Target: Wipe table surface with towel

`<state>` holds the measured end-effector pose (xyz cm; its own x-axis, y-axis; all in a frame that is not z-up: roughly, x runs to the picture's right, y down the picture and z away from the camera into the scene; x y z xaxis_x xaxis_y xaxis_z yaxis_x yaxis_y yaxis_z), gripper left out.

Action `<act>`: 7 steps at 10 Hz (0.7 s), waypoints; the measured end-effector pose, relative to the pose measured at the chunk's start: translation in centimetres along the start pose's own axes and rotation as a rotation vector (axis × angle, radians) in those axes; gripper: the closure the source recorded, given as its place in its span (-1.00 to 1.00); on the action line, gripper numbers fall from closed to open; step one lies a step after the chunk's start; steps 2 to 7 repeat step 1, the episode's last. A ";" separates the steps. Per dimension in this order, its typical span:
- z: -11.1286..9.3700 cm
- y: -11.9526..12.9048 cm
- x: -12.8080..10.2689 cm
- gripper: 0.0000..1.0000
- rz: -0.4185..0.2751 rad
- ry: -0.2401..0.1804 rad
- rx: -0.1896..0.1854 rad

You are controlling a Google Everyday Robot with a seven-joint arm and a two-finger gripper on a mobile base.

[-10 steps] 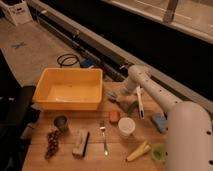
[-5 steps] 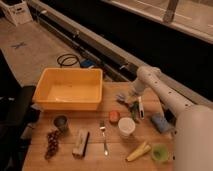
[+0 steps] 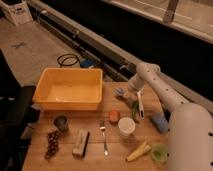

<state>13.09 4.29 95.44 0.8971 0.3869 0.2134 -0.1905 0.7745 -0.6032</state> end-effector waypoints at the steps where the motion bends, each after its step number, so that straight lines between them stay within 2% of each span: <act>1: 0.7 0.6 -1.8 1.00 -0.009 -0.025 -0.005; 7: 0.7 0.6 -1.8 1.00 -0.009 -0.025 -0.005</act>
